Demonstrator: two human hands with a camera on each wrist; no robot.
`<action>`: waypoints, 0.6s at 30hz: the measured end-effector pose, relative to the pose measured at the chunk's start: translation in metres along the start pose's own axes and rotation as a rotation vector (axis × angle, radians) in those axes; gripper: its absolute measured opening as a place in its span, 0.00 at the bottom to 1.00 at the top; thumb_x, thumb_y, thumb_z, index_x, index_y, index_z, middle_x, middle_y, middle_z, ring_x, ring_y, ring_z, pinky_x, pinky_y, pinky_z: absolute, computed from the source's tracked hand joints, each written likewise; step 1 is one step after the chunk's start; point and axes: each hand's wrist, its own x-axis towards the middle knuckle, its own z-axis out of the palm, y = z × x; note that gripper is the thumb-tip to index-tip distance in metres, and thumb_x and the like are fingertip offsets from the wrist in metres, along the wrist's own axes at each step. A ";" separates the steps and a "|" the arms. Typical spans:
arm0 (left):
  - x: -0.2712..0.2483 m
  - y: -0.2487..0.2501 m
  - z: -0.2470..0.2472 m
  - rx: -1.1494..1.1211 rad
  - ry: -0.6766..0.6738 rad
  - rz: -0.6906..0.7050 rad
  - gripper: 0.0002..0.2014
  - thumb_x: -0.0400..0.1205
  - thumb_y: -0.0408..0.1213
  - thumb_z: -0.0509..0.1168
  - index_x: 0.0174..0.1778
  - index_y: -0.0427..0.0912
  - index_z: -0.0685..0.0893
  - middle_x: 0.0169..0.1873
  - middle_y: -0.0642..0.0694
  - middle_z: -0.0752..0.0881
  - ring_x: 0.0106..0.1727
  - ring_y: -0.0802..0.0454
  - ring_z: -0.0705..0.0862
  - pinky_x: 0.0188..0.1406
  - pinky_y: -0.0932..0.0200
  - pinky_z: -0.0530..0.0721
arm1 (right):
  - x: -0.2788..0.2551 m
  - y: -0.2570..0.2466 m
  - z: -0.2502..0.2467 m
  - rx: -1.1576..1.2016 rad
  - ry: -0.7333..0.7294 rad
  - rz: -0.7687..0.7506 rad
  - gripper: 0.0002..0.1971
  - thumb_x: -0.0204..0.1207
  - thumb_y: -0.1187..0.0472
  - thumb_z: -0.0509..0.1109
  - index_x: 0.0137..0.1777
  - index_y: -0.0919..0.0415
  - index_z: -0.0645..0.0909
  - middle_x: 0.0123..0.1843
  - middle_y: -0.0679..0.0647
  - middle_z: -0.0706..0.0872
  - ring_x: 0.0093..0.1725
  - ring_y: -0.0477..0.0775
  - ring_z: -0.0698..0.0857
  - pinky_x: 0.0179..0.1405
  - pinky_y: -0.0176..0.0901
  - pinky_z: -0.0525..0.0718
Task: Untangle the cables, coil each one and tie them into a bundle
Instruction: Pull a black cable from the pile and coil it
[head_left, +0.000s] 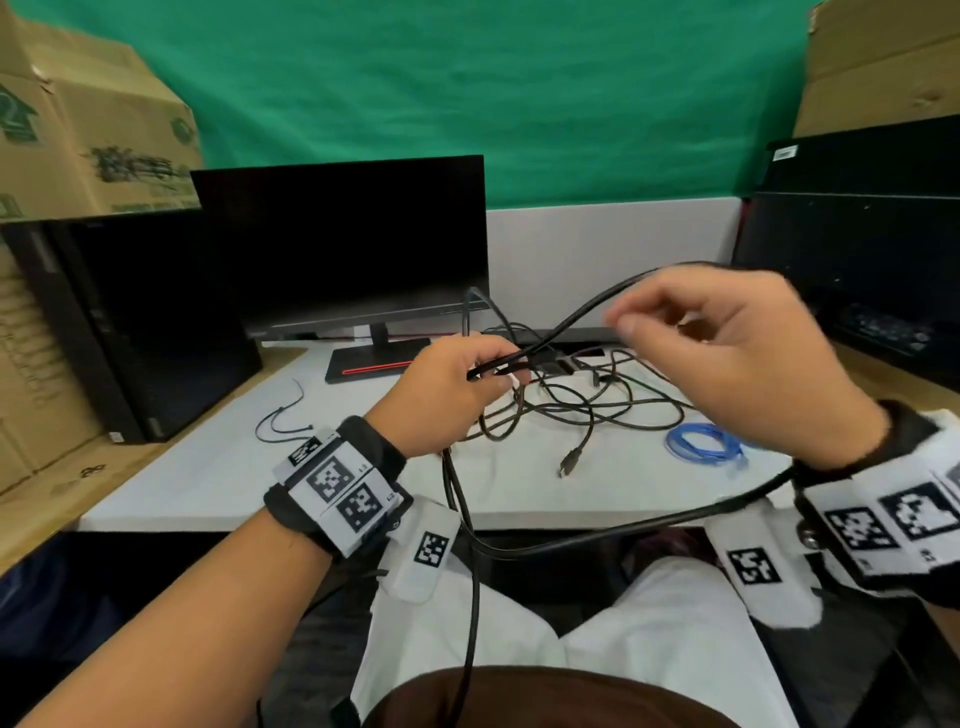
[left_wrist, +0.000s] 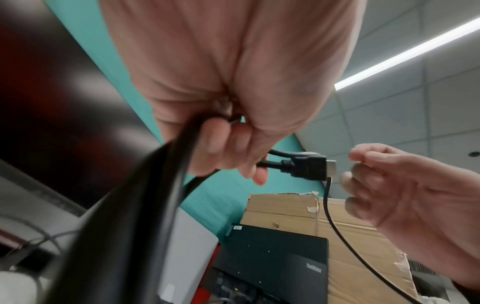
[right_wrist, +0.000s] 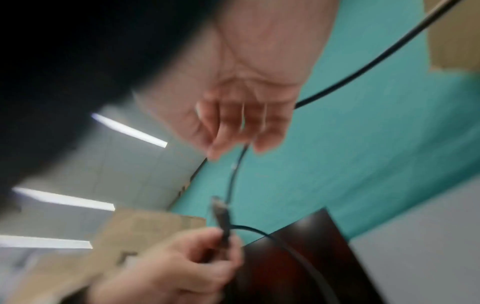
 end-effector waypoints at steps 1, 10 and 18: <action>0.000 0.001 -0.002 0.037 0.006 0.019 0.13 0.86 0.29 0.65 0.46 0.54 0.87 0.27 0.66 0.78 0.22 0.67 0.74 0.20 0.76 0.69 | 0.001 0.004 0.000 -0.113 0.094 -0.072 0.05 0.78 0.67 0.73 0.50 0.60 0.89 0.37 0.47 0.85 0.39 0.48 0.80 0.43 0.39 0.77; 0.002 0.003 0.001 0.197 0.140 0.095 0.18 0.81 0.22 0.66 0.59 0.46 0.91 0.42 0.54 0.75 0.43 0.61 0.76 0.45 0.81 0.70 | -0.003 0.038 0.019 -0.538 -0.480 0.104 0.19 0.81 0.42 0.60 0.44 0.51 0.88 0.35 0.48 0.84 0.38 0.51 0.81 0.40 0.50 0.81; -0.005 0.005 0.007 0.247 -0.090 0.074 0.22 0.79 0.22 0.65 0.64 0.50 0.88 0.41 0.61 0.71 0.39 0.72 0.73 0.42 0.74 0.68 | -0.014 0.044 0.039 0.125 -0.729 0.377 0.12 0.77 0.43 0.71 0.55 0.48 0.84 0.44 0.50 0.91 0.37 0.51 0.89 0.39 0.51 0.91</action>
